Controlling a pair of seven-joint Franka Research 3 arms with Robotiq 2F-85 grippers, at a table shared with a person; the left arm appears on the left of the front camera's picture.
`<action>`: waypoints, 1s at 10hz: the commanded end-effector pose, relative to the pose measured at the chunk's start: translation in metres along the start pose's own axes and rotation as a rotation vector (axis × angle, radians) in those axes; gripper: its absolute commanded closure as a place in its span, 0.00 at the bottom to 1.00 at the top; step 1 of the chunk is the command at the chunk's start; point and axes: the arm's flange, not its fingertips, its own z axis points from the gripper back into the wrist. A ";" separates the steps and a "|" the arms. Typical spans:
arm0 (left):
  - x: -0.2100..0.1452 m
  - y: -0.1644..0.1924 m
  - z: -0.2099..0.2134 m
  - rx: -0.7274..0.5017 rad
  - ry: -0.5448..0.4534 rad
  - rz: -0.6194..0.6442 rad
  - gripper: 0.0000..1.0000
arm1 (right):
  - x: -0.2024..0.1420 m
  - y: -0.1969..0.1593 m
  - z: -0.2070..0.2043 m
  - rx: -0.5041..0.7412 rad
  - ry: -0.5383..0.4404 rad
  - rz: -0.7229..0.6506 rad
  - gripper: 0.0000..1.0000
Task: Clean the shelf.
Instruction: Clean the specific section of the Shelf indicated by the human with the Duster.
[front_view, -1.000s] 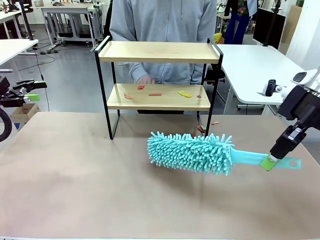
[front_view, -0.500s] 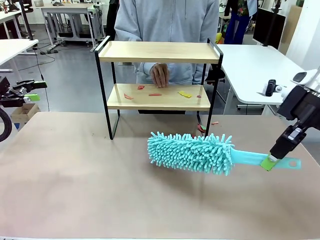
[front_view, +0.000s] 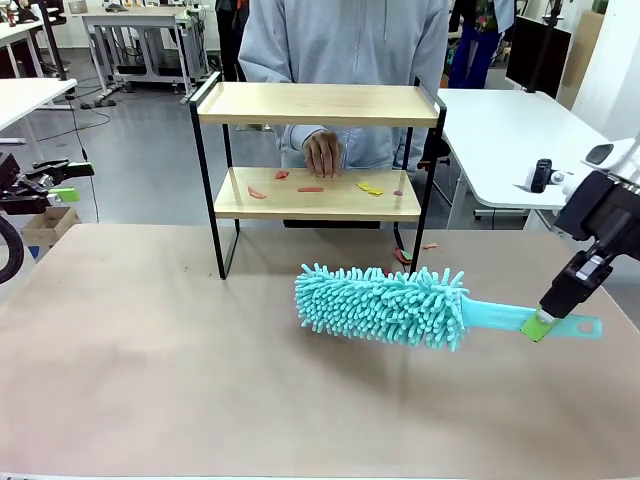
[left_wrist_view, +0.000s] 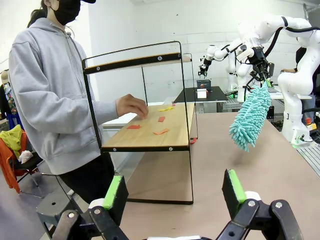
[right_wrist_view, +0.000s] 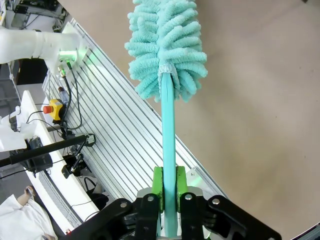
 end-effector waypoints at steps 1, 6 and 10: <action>0.002 -0.002 0.000 0.001 0.004 -0.014 0.00 | 0.000 0.001 0.000 -0.001 -0.002 -0.018 0.87; 0.002 -0.002 0.000 0.001 0.004 -0.014 0.00 | 0.000 0.000 0.000 0.000 0.000 0.000 0.87; 0.002 -0.002 0.000 0.001 0.004 -0.014 0.00 | 0.080 0.028 -0.022 -0.027 -0.219 0.000 0.87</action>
